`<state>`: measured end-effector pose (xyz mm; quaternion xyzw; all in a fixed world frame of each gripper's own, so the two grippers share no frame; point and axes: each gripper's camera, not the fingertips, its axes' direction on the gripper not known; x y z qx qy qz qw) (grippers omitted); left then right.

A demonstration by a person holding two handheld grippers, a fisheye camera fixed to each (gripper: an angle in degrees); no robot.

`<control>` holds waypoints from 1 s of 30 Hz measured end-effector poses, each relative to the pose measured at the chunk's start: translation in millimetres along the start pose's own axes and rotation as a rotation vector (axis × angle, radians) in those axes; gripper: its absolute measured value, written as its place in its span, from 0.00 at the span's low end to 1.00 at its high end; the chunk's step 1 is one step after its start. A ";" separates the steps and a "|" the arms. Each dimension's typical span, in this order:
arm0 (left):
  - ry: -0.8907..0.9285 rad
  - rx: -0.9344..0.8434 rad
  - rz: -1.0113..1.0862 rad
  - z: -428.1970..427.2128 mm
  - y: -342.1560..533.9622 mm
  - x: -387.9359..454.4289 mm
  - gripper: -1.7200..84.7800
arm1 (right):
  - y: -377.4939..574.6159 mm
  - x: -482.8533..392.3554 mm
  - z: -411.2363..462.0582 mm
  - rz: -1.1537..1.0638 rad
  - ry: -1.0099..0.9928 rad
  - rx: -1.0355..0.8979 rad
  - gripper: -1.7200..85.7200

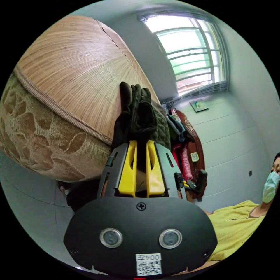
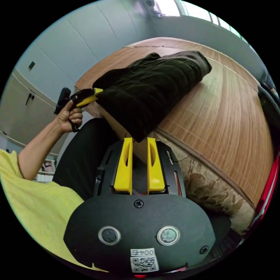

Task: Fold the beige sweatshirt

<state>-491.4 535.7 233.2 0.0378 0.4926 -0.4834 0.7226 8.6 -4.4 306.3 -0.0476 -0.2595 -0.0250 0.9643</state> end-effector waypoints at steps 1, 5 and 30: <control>-0.015 0.014 0.010 -3.5 2.9 5.6 0.04 | 3.2 5.6 -7.8 0.010 -0.005 0.010 0.12; -0.239 0.247 0.189 -35.4 22.4 82.7 0.04 | 17.4 27.4 -53.2 0.011 0.037 0.091 0.14; -0.577 -0.145 0.611 255.3 -36.6 219.6 0.03 | -120.1 290.7 -98.5 0.583 -0.726 0.010 0.24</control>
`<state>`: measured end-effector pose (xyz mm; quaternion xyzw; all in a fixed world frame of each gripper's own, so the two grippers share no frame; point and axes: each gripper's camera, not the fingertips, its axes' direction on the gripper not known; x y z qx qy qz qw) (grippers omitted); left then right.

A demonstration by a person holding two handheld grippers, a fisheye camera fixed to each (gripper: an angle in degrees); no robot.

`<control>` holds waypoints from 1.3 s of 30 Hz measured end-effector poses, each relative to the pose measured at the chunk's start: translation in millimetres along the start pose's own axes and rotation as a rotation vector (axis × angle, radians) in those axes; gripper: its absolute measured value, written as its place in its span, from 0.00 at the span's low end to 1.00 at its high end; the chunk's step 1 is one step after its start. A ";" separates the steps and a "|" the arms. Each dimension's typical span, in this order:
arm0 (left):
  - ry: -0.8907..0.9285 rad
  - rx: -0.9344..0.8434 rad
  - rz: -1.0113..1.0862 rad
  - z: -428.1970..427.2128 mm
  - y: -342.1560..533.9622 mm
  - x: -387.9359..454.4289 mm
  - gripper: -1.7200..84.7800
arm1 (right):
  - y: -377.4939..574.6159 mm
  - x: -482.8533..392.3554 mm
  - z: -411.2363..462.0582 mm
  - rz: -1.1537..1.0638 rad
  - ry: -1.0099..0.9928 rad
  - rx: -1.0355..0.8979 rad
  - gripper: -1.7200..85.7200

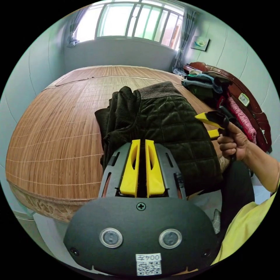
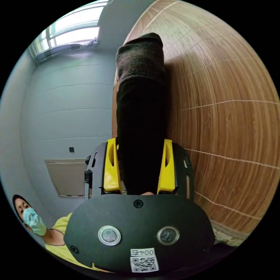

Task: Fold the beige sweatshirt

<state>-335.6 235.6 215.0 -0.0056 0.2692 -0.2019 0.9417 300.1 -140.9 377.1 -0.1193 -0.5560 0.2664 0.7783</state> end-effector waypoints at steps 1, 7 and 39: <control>-0.003 -0.006 0.009 2.1 -3.4 3.6 0.03 | -1.6 -1.1 -0.9 -0.001 0.010 -0.007 0.23; -0.055 -0.076 0.098 35.3 -48.3 57.4 0.02 | -3.4 -24.4 -26.3 -0.096 0.078 0.006 0.15; 0.179 -0.280 -0.104 213.1 -319.3 144.0 0.04 | 136.4 -101.7 27.4 -0.492 0.884 0.159 0.15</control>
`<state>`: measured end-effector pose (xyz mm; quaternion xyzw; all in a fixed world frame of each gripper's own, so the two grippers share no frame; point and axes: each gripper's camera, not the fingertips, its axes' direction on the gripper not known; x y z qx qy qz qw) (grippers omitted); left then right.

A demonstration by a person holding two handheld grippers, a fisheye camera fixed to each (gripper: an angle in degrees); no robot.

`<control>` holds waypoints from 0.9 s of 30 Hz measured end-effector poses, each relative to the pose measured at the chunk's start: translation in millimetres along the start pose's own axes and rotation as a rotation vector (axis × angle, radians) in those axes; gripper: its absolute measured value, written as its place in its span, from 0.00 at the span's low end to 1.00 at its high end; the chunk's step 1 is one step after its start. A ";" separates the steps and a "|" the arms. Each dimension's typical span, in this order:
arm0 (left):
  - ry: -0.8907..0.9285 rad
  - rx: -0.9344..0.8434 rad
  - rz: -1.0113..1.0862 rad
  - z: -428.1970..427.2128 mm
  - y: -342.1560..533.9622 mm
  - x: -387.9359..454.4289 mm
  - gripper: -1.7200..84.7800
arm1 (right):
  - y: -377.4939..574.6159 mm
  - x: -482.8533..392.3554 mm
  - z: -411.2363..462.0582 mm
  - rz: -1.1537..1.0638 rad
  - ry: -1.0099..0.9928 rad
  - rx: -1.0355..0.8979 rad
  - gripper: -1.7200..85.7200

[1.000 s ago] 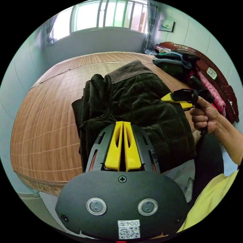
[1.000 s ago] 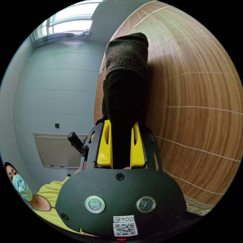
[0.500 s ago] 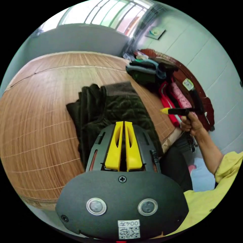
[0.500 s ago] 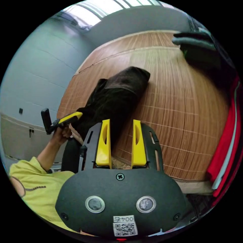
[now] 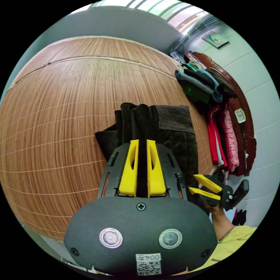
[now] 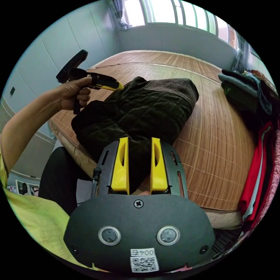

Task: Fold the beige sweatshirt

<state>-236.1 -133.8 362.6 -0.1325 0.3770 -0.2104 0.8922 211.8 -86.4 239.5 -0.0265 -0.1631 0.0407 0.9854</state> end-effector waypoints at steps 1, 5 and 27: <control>-0.013 0.009 0.000 0.4 -1.4 1.7 0.04 | 0.0 -1.0 1.3 0.002 -0.009 -0.003 0.15; -0.082 0.033 -0.001 9.1 -9.2 8.8 0.06 | 3.3 -11.8 10.7 0.019 -0.026 -0.001 0.15; -0.159 0.094 0.062 27.6 30.0 30.3 0.03 | 17.0 -84.0 69.2 -0.001 0.060 -0.043 0.09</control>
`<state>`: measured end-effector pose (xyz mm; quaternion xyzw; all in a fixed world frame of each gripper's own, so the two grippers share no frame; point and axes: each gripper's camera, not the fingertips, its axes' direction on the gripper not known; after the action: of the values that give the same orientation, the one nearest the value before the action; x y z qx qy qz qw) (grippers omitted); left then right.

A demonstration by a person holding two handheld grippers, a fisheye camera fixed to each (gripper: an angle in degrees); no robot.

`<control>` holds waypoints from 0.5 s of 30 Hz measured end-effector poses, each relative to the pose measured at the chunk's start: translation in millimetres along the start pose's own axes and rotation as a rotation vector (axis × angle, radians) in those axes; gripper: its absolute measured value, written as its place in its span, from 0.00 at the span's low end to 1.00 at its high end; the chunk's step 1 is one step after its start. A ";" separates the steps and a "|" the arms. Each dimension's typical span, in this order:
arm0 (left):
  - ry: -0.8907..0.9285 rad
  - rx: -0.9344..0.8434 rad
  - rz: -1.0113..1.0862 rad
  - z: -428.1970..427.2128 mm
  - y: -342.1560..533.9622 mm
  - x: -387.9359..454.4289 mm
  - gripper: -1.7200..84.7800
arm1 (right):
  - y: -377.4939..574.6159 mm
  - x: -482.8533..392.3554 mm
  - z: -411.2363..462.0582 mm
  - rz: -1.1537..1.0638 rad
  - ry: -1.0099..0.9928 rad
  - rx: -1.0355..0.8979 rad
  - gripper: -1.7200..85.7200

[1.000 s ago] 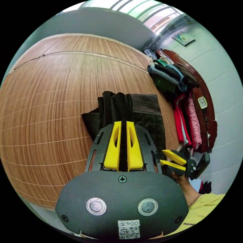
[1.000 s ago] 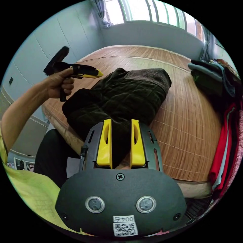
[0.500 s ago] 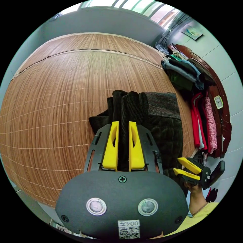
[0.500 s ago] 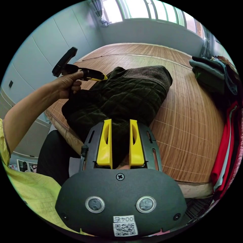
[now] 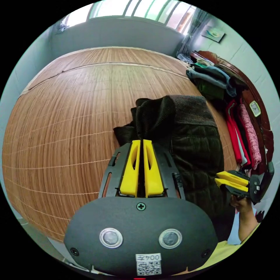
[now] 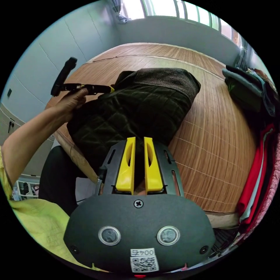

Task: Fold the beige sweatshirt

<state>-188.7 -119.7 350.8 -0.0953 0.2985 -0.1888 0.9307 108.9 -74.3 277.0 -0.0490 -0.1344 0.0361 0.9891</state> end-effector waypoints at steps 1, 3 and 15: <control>0.001 0.007 -0.004 -5.4 1.3 0.1 0.03 | 1.8 -1.6 0.8 0.000 0.003 0.008 0.09; -0.049 0.046 -0.037 -33.6 12.5 2.9 0.03 | 11.1 -5.0 1.8 0.021 -0.004 0.057 0.09; -0.092 0.159 0.157 -26.1 135.6 85.4 0.02 | 128.6 -51.4 -23.5 0.186 0.054 0.290 0.15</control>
<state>-100.1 -32.9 246.1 -0.0061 0.2460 -0.1340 0.9599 58.4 47.0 227.3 0.0810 -0.0961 0.1450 0.9814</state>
